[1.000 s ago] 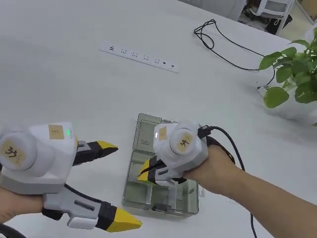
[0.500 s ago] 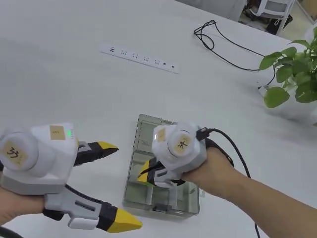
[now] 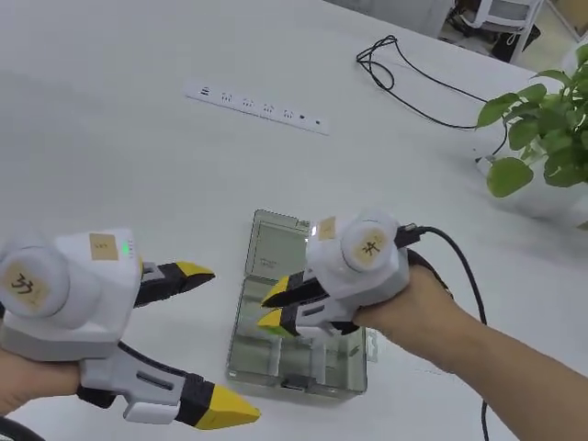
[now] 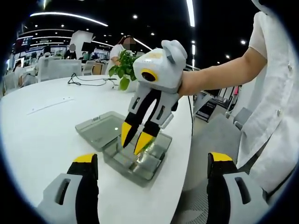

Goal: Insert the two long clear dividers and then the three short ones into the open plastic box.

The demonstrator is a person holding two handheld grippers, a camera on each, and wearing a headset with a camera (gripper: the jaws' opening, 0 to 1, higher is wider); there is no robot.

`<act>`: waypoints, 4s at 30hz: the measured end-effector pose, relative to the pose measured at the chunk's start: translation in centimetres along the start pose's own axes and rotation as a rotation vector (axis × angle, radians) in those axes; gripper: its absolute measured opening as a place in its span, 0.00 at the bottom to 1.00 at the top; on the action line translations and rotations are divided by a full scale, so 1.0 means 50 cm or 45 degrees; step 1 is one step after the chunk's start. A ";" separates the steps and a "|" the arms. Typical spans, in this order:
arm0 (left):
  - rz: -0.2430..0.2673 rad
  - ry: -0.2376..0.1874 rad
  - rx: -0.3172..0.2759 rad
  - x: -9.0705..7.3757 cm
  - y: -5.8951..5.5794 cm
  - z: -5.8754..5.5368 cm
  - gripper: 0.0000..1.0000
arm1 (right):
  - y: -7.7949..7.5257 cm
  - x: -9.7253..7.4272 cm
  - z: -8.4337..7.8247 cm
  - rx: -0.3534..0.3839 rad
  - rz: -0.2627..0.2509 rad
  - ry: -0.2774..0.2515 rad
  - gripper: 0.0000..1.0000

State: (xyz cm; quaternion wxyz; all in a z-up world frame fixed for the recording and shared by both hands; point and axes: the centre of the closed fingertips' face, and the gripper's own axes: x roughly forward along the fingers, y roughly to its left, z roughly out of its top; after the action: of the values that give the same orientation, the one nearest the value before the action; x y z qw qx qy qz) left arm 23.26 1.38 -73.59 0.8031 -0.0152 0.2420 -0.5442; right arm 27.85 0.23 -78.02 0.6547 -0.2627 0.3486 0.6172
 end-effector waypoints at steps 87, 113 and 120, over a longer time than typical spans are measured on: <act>0.039 0.026 -0.017 -0.002 0.007 0.002 1.00 | -0.096 -0.199 -0.485 -0.097 -0.095 0.601 0.33; 0.025 0.016 0.025 -0.006 -0.005 0.032 0.98 | -0.085 -0.223 -0.408 -0.003 -0.257 0.446 0.33; 0.022 -0.009 0.013 -0.007 -0.013 0.051 0.96 | -0.063 -0.246 -0.354 -0.007 -0.332 0.357 0.33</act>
State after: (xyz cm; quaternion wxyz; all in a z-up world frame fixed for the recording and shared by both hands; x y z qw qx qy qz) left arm 23.64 0.82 -71.00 0.8088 -0.0108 0.2365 -0.5383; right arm 28.68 -21.48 -79.64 0.6736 -0.3907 0.3977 0.4853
